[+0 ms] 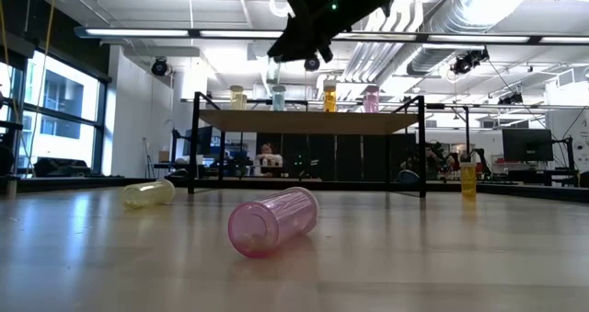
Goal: Pick and place medicine bottles onto shelf by color
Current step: Put the blue pill bottle on the shelf aligned with the other blue pill bottles
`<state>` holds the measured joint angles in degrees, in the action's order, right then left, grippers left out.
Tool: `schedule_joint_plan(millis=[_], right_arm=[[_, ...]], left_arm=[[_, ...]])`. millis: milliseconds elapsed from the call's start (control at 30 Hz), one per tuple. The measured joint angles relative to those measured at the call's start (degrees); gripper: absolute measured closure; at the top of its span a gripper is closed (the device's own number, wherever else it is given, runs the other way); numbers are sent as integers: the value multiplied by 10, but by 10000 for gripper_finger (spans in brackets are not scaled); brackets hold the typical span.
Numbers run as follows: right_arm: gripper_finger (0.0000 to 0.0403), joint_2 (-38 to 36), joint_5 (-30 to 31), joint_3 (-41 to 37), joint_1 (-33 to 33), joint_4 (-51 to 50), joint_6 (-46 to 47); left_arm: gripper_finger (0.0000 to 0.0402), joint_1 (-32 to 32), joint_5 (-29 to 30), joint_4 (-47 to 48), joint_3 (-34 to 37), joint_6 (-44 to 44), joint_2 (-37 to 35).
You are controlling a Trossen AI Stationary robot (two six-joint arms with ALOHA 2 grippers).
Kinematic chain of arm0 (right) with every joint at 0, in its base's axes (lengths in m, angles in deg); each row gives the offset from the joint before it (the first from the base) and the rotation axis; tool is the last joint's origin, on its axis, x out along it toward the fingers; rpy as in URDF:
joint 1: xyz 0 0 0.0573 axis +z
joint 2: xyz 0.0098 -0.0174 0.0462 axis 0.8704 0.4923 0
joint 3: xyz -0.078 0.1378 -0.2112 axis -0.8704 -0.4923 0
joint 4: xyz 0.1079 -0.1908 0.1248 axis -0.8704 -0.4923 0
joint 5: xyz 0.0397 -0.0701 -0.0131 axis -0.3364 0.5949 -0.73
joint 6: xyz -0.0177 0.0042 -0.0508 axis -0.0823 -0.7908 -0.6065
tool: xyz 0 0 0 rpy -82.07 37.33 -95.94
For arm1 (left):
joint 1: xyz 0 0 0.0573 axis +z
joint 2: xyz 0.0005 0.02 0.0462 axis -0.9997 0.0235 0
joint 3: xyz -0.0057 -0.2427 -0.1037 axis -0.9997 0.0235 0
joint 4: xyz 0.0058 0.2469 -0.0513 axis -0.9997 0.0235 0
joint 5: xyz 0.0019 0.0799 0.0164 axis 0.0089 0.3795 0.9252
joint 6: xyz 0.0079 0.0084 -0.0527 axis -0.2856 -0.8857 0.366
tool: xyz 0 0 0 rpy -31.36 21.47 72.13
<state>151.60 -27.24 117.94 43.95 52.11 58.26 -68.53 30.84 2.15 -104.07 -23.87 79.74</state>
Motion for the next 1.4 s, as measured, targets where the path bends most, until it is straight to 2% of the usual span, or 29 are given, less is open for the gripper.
schedule_joint_plan(millis=[333,767,1400], right_arm=[[295,41,13,0,1,-11,-15],[295,40,54,0,1,-23,-44],[289,40,53,0,1,-23,-71]], left_arm=[[174,0,4,0,0,-20,0],[174,0,4,0,0,-20,0],[174,0,4,0,0,-20,0]])
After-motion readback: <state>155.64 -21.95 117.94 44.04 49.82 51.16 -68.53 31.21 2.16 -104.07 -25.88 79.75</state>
